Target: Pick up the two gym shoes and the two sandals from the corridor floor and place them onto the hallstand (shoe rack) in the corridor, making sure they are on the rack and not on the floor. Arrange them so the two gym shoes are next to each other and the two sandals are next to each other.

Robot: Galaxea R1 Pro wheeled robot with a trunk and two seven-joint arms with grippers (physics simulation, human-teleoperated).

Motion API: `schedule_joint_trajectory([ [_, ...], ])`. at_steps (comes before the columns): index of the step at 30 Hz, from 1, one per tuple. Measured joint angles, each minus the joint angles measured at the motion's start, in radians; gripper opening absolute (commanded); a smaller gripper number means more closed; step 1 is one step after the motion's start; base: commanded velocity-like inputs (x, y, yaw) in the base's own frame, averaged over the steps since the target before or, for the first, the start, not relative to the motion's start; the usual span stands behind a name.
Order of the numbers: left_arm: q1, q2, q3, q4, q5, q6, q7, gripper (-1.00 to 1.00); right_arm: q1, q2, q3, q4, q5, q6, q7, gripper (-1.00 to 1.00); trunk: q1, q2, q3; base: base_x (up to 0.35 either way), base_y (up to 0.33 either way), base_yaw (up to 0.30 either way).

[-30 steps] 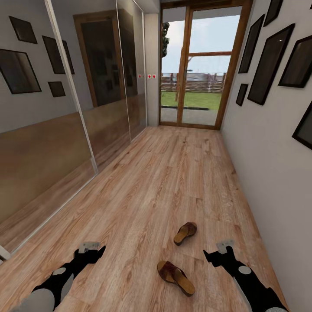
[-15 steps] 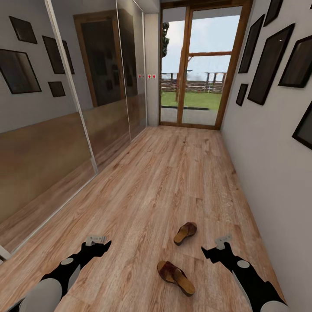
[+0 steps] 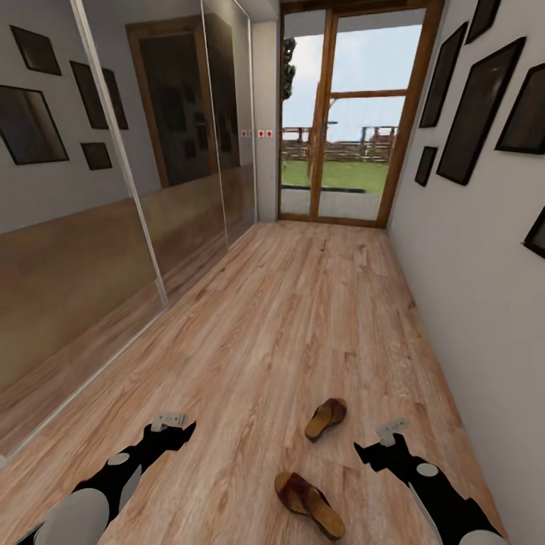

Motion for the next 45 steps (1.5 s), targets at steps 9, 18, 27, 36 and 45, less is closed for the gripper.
schedule_joint_trajectory([
  [9, 0.000, 0.000, 0.000, -0.001, 0.002, 0.000, 0.000, 1.00, 0.000, -0.001, 0.000, 0.060, 0.095, -0.001, 0.000, 1.00, 0.000, 0.000, 0.000, 0.131, 0.000, 0.000],
  [18, 0.001, -0.002, -0.001, 0.001, -0.003, 0.000, -0.008, 1.00, 0.000, 0.003, -0.001, 0.103, 0.191, -0.003, 0.000, 1.00, 0.001, 0.000, 0.000, 0.018, 0.000, 0.000],
  [27, 0.000, -0.003, -0.002, 0.001, -0.005, 0.002, -0.013, 1.00, 0.000, 0.004, -0.001, 0.115, 0.206, -0.003, 0.000, 1.00, 0.004, -0.007, -0.003, 0.002, 0.000, 0.000],
  [36, -0.001, -0.004, -0.005, 0.001, -0.005, 0.009, -0.021, 1.00, 0.000, 0.006, -0.001, 0.117, 0.208, -0.003, 0.000, 1.00, 0.039, -0.070, -0.037, 0.000, 0.000, 0.000],
  [45, -0.021, -0.030, -0.017, -0.006, -0.004, 0.022, -0.047, 1.00, 0.000, 0.008, -0.001, 0.136, 0.208, -0.003, 0.001, 1.00, 0.073, -0.133, -0.078, 0.000, 0.000, 0.000],
])
